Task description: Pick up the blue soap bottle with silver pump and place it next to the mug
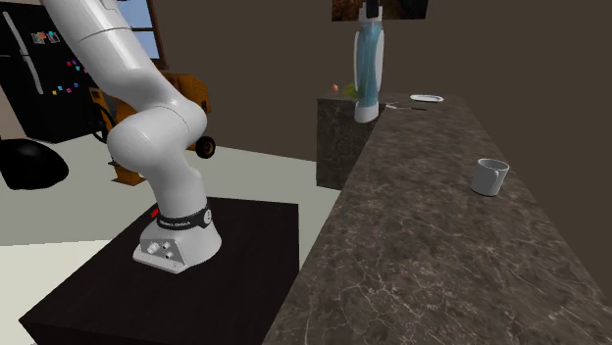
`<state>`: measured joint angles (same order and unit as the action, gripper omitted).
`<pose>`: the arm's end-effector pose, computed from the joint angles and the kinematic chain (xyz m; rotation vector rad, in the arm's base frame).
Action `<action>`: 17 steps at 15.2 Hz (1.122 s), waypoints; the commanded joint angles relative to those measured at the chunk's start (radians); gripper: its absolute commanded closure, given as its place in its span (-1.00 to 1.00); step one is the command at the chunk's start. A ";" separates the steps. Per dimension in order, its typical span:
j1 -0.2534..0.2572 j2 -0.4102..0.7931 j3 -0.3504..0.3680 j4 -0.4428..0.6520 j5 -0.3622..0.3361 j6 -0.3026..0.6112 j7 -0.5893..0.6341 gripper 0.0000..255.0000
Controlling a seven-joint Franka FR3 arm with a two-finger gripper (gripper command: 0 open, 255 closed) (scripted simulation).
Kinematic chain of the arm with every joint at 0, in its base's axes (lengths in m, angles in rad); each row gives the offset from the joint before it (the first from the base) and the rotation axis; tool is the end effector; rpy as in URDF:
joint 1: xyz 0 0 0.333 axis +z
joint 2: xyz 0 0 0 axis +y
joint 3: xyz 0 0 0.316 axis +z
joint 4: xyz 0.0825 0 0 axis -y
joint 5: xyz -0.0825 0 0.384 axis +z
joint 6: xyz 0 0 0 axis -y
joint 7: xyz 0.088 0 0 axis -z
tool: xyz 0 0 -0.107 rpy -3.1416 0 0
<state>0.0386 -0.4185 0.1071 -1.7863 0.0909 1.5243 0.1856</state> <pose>0.4033 0.0826 0.7203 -3.0622 0.0528 -0.2216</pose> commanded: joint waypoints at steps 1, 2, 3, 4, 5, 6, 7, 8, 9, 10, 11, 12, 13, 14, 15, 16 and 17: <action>0.000 0.006 0.000 0.026 -0.001 -0.019 0.001 1.00; 0.000 0.035 0.006 0.035 -0.002 -0.001 0.007 1.00; 0.001 0.063 0.012 0.047 -0.004 0.017 0.013 1.00; 0.001 0.092 0.018 0.059 -0.007 0.034 0.018 1.00; 0.002 0.122 0.024 0.073 -0.010 0.051 0.024 1.00; 0.003 0.153 0.030 0.089 -0.013 0.066 0.031 1.00; 0.004 0.184 0.036 0.106 -0.017 0.080 0.037 1.00; 0.005 0.216 0.042 0.124 -0.022 0.094 0.043 1.00; 0.007 0.249 0.047 0.144 -0.027 0.106 0.050 1.00; 0.009 0.282 0.052 0.166 -0.032 0.118 0.056 1.00; 0.011 0.317 0.057 0.190 -0.038 0.128 0.063 1.00; 0.013 0.351 0.062 0.215 -0.045 0.138 0.070 1.00; 0.016 0.387 0.066 0.243 -0.052 0.146 0.076 1.00; 0.019 0.423 0.070 0.272 -0.059 0.152 0.083 1.00; 0.023 0.461 0.074 0.303 -0.067 0.158 0.090 1.00; 0.027 0.499 0.077 0.337 -0.075 0.162 0.097 1.00; 0.032 0.538 0.080 0.373 -0.084 0.165 0.103 1.00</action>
<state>0.0670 0.0751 0.1847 -1.4546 0.0164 1.6847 0.2840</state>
